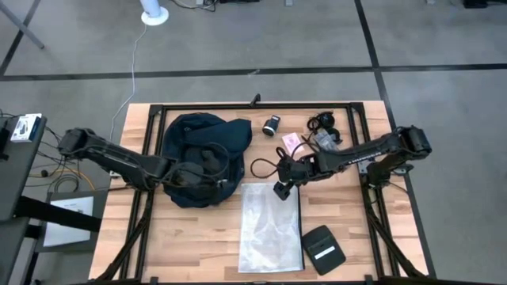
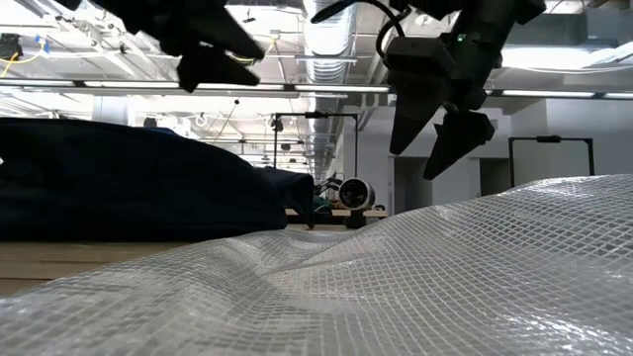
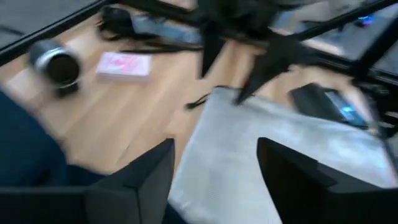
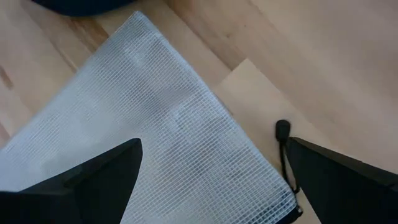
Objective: Unpack backpack
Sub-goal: Move the red game card to the top center of the table
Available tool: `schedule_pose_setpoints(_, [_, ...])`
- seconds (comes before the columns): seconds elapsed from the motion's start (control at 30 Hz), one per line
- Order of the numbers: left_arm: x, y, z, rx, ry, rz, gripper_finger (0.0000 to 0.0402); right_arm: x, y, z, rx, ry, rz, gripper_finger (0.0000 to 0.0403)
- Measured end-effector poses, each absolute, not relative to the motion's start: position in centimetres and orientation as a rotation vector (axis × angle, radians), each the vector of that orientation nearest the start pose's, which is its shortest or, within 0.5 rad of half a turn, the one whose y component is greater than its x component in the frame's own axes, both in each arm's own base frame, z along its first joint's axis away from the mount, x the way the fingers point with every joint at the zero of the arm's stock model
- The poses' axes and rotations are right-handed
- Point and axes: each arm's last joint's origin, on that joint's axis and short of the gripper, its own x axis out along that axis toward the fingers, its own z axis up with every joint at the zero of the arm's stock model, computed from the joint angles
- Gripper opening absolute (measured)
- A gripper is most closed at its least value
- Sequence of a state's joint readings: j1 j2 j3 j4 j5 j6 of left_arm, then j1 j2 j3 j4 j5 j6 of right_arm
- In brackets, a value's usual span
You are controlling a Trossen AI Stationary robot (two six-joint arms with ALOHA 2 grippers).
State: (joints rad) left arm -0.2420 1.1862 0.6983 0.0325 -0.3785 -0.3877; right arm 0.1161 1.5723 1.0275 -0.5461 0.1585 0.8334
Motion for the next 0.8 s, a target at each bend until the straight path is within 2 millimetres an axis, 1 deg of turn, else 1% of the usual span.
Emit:
schedule_pose_setpoints(0.2, [25.1, -5.1, 23.6, -0.247, 0.438, 0.210, 0.0270, 30.5, 1.9, 20.6, 0.624, 0.978, -0.515, 0.0388])
schedule_pose_setpoints(0.33, [25.1, -5.3, 23.3, -0.277, 0.454, 0.214, 0.0294, 30.6, 0.4, 20.6, 0.621, 0.971, -0.543, 0.0388])
schedule_pose_setpoints(0.43, [24.8, -5.6, 23.0, -0.288, 0.489, 0.212, 0.0300, 30.5, -1.2, 20.6, 0.617, 0.965, -0.572, 0.0388])
schedule_pose_setpoints(0.57, [24.4, -5.9, 22.6, -0.288, 0.541, 0.223, 0.0299, 30.3, -3.9, 20.6, 0.624, 0.953, -0.640, 0.0388])
schedule_pose_setpoints(0.67, [24.1, -6.1, 22.1, -0.296, 0.585, 0.236, 0.0297, 29.8, -5.9, 20.5, 0.640, 0.950, -0.712, 0.0388])
schedule_pose_setpoints(0.8, [24.0, -6.4, 22.2, -0.302, 0.581, 0.228, 0.0296, 28.8, -8.3, 20.3, 0.647, 0.967, -0.817, 0.0384])
